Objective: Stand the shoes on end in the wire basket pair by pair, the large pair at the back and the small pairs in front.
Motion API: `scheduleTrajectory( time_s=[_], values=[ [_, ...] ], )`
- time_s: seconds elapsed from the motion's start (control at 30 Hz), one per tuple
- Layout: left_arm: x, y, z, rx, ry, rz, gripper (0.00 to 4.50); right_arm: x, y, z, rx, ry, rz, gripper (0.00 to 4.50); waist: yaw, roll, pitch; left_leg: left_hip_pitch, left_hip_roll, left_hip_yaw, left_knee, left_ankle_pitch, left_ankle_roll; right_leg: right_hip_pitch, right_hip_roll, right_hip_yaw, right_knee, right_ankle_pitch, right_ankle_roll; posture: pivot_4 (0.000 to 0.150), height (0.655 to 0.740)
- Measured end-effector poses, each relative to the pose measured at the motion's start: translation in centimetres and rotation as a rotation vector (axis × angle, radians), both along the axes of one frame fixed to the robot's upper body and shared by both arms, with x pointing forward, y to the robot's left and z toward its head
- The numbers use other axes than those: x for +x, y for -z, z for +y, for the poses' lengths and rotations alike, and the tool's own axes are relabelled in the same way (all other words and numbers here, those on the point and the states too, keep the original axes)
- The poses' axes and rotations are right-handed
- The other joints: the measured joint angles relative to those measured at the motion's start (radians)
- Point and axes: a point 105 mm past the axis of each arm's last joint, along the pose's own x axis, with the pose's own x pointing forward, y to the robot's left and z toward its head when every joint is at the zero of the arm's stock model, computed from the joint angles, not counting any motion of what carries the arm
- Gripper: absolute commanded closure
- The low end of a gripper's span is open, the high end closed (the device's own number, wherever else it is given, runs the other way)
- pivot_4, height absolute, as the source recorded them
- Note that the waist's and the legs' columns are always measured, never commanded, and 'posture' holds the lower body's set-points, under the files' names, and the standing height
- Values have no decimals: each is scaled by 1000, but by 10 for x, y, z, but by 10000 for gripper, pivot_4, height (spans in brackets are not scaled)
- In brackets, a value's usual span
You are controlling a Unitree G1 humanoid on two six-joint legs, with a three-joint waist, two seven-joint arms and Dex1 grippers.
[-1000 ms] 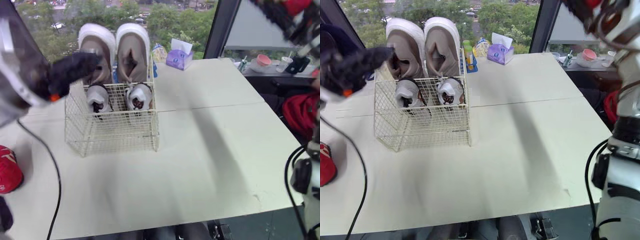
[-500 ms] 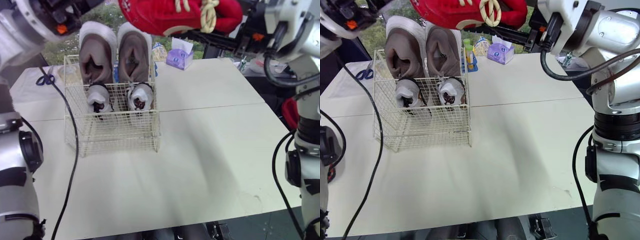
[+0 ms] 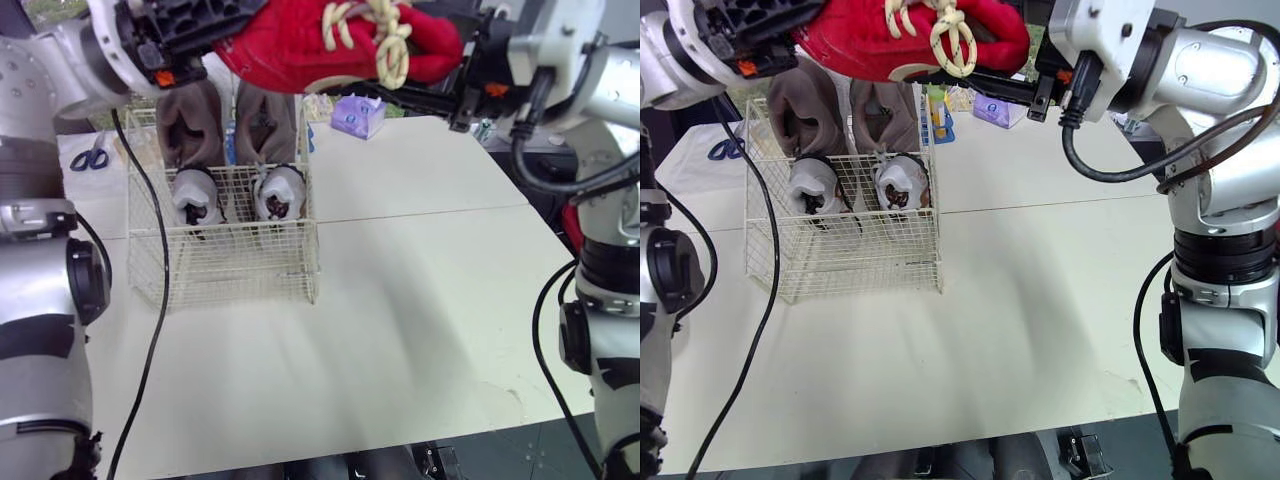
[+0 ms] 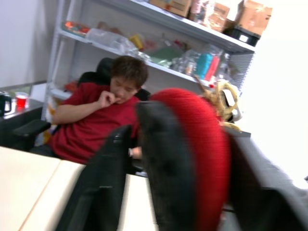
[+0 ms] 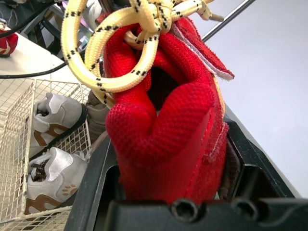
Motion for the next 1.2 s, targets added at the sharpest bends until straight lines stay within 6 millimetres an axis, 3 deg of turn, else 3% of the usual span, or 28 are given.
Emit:
scheduleTrajectory(
  time_s=[0.03, 0.13, 0.23, 0.33, 0.4, 0.5, 0.57, 0.73, 1.0, 1.2],
  values=[
    [1, 1, 0, 2, -6, 5, 41784, -1, 0, 0, -2, 1, -8, 28027, 0, 0, 0, 0, 0, 0, 0, 0, 0, 0, 0, 0, 0, 0, 0, 1500, 7400],
    [2, 0, 1, -3, -12, 7, 42954, -1, -1, 1, -6, 4, -19, 28027, 0, 0, 0, 0, 0, 0, 0, 0, 0, 0, 0, 0, 0, 0, 0, 1500, 7400],
    [4, -1, 1, -16, -48, 12, 42954, -1, -1, 0, 4, 8, -17, 14353, 0, 0, 0, 0, 0, 0, 0, 0, 0, 0, -1, 0, 0, 0, 0, 1500, 7400],
    [8, -2, 11, -122, -112, 39, 42954, 6, 1, -18, 132, 31, 113, 637, 2, 0, 0, -1, 0, -1, 1, 0, 0, 0, -2, 1, 1, 0, 0, 1500, 7400],
    [7, -4, 25, -226, -167, 50, 42954, 16, 4, -37, 312, 39, 258, 637, 3, -1, 0, -1, 0, -2, 1, 0, 0, 0, -2, 1, 1, 1, 0, 1500, 7400],
    [3, -5, 27, -385, -189, 48, 42954, 28, 6, -56, 684, -38, 491, 637, 5, 0, 0, -2, 0, -2, 1, 1, -2, -2, -3, 1, 1, 2, 0, 1500, 7400],
    [-1, -6, 21, -505, -192, 48, 42954, 31, 2, -57, 968, -189, 638, 637, 5, 0, -1, -2, 0, -3, 0, 2, -3, -2, -3, 1, 2, 3, 0, 1500, 7400],
    [-8, -6, -6, -662, -162, 58, 42954, 31, 3, -33, 1338, -540, 972, 637, 3, 0, -1, -5, 0, -3, 0, 2, -4, -5, -2, 1, 2, 4, 0, 1500, 7400],
    [9, 13, -17, -679, -233, 141, 42954, 5, -14, -18, 1334, -691, 1024, 637, 2, 0, -1, -5, 0, -2, 1, 2, -3, -5, 0, 1, 3, 4, 0, 1500, 7400],
    [10, 25, -25, -656, -203, 172, 42954, 1, -18, -11, 1285, -667, 1006, 637, 1, 0, -1, -5, 0, -1, 2, 2, -2, -4, 2, 1, 3, 4, 0, 1500, 7400]
  ],
)
